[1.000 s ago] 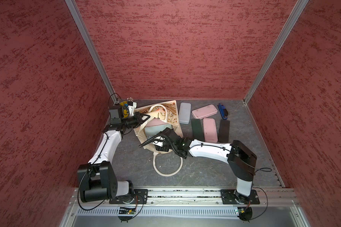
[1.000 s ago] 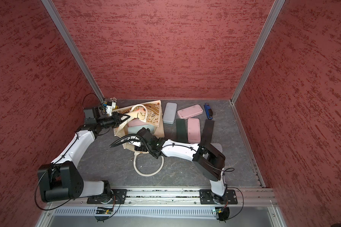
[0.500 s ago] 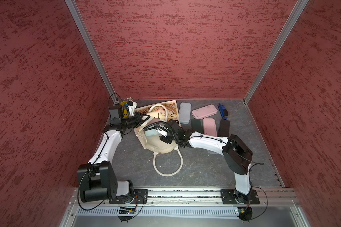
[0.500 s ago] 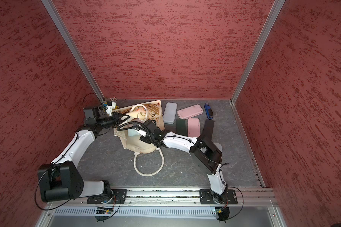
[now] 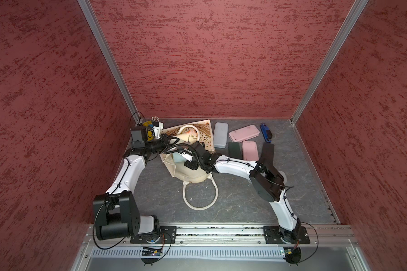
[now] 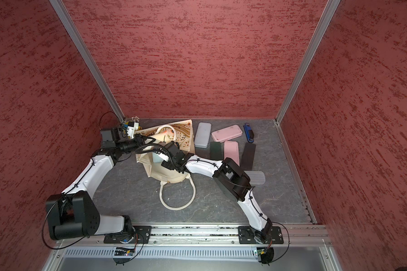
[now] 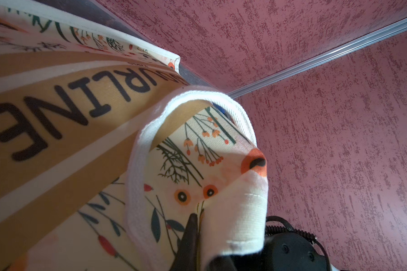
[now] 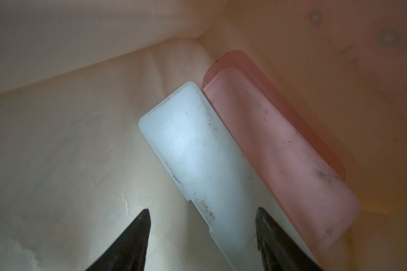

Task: Take out the pencil case from the canvas bag
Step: Pick up the pencil case from the canvas bag.

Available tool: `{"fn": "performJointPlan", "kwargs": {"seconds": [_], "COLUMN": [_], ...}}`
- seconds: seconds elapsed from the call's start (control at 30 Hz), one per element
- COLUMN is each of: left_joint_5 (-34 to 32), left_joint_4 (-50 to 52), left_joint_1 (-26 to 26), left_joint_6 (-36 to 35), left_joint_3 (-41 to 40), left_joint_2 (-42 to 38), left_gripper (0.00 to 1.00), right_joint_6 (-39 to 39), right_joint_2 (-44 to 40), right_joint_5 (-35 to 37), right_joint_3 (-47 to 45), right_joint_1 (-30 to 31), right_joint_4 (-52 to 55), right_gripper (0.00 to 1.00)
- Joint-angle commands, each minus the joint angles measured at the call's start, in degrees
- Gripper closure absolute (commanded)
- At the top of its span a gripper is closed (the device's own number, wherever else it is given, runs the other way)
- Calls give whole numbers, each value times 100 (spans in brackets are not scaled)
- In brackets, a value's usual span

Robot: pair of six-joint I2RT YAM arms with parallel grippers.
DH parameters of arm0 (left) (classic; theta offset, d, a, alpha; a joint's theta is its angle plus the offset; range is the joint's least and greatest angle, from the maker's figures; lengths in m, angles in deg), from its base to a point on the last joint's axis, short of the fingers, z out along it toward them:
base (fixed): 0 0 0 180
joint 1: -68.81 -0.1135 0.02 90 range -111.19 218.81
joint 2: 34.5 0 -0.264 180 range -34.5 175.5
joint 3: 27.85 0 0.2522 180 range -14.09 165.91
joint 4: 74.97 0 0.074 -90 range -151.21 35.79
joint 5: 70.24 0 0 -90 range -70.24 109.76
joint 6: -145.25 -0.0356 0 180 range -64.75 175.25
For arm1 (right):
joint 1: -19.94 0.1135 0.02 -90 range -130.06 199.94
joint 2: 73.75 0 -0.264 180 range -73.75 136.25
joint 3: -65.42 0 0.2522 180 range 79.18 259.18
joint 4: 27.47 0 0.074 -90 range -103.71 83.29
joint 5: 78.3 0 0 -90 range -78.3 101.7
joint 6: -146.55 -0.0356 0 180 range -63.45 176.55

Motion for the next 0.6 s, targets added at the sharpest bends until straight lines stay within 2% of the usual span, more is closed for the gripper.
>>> {"fn": "performJointPlan", "kwargs": {"seconds": [0.0, 0.43, 0.57], "left_joint_5": [63, 63, 80], "left_joint_4": [-51, -86, -121], "left_joint_1": [39, 39, 48], "left_joint_6": [43, 49, 76], "left_joint_3": [-35, -53, -62], "left_joint_2": [28, -8, -1], "left_gripper": [97, 97, 97], "right_joint_6": [-93, -573, -592], "right_joint_2": [189, 620, 687], "right_joint_5": [105, 307, 382], "right_joint_3": [222, 524, 579], "right_joint_1": [4, -3, -11], "right_joint_4": [74, -175, -332], "right_gripper": [29, 24, 19]}}
